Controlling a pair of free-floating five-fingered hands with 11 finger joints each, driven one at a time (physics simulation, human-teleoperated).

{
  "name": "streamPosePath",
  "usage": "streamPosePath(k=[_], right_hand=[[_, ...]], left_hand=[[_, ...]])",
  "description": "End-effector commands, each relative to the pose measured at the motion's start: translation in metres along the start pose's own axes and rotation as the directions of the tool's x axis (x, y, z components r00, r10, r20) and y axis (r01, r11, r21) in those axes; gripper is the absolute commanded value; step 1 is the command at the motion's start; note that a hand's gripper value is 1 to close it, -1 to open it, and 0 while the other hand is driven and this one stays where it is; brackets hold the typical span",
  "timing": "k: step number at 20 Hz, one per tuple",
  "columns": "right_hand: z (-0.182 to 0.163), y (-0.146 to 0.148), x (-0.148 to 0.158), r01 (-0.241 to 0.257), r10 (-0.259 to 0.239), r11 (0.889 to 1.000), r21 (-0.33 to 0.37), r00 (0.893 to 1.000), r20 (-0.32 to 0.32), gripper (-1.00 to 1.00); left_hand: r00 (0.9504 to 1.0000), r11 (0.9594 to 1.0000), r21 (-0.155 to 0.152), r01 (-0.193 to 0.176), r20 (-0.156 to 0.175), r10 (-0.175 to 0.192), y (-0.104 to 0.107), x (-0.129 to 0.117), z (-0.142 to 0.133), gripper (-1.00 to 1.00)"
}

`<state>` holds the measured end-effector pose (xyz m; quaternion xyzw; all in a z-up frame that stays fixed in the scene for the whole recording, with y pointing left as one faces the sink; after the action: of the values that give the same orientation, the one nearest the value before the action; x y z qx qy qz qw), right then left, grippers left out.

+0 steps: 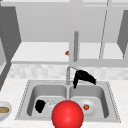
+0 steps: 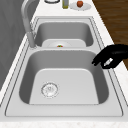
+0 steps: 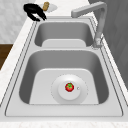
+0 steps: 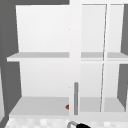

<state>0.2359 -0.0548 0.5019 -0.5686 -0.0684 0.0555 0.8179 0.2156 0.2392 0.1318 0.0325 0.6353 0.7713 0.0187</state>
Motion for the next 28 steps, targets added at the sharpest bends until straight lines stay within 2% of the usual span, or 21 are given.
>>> streamPosePath(k=[1,7,8,11,16,18,19,28], right_hand=[[-0.006,0.015,0.001,-0.06,0.06,0.998,-0.002,0.996,0.06,-1.0],[-0.016,0.029,-0.001,-0.018,0.017,1.0,0.005,0.994,0.111,-1.0],[-0.017,0.03,-0.001,0.001,-0.003,1.0,0.014,0.993,0.117,-1.0],[-0.019,0.033,-0.002,0.017,-0.022,0.999,0.034,0.991,0.133,-1.0],[-0.024,0.04,-0.004,-0.003,-0.004,0.999,0.043,0.987,0.162,-1.0],[-0.024,0.04,-0.005,-0.003,-0.004,0.999,0.041,0.988,0.152,-1.0],[-0.024,0.038,-0.003,0.002,-0.006,1.0,0.029,0.992,0.128,-1.0],[-0.021,0.043,-0.003,0.001,-0.005,0.999,0.032,0.991,0.132,-1.0]], left_hand=[[1.0,1.0,0.0,0.0,0.0,0.0,0.0,0.0,0.0,0.0],[1.0,1.0,0.0,0.0,0.0,0.0,0.0,0.0,0.0,0.0],[1.0,1.0,0.0,0.0,0.0,0.0,0.0,0.0,0.0,0.0],[1.0,1.0,0.0,0.0,0.0,0.0,0.0,0.0,0.0,0.0],[1.0,1.0,0.0,0.0,0.0,0.0,0.0,0.0,0.0,0.0],[1.0,1.0,0.0,0.0,0.0,0.0,0.0,0.0,0.0,0.0],[1.0,1.0,0.0,0.0,0.0,0.0,0.0,0.0,0.0,0.0],[1.0,1.0,0.0,0.0,0.0,0.0,0.0,0.0,0.0,0.0]])
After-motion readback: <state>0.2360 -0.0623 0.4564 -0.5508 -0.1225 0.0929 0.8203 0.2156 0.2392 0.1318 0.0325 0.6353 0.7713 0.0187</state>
